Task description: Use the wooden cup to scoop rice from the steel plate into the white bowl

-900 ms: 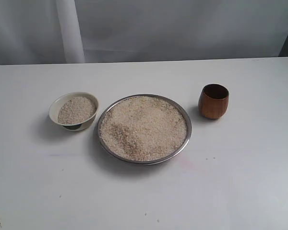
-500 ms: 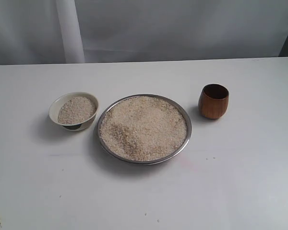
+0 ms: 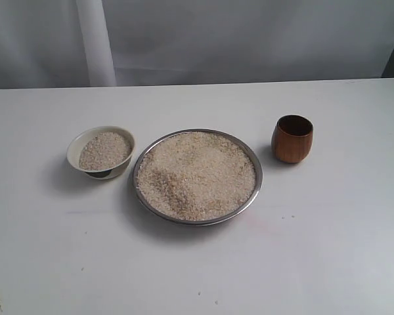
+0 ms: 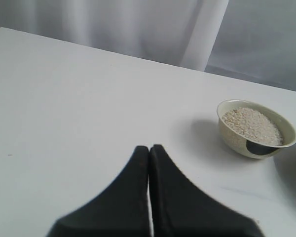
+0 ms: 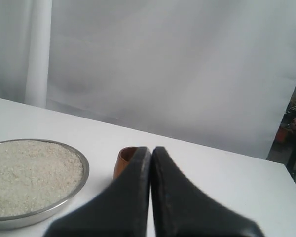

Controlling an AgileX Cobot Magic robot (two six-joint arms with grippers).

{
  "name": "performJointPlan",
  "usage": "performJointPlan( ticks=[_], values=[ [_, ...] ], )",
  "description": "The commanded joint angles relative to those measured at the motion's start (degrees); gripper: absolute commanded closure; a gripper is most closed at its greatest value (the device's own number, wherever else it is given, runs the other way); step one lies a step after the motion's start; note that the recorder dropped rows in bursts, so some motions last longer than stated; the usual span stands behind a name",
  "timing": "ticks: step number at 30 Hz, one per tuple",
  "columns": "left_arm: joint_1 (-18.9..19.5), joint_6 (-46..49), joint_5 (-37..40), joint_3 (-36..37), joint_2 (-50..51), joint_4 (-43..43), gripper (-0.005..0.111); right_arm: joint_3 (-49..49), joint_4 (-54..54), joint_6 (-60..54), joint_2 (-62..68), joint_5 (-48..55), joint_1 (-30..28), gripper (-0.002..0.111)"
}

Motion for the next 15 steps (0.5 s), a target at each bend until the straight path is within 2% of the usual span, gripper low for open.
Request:
performJointPlan(
  ticks=[1, 8, 15],
  values=[
    [-0.4, -0.3, -0.1, -0.1, 0.0, -0.3, 0.107, -6.5, 0.5, -0.2, 9.3, -0.6, -0.4, 0.108],
    [-0.4, -0.3, -0.1, -0.1, 0.0, -0.3, 0.107, -10.4, -0.3, -0.2, 26.6, -8.2, -0.4, 0.108],
    [-0.4, -0.3, -0.1, -0.1, 0.0, -0.3, 0.107, -10.4, -11.4, 5.3, 41.3, -21.4, -0.3, 0.108]
  ],
)
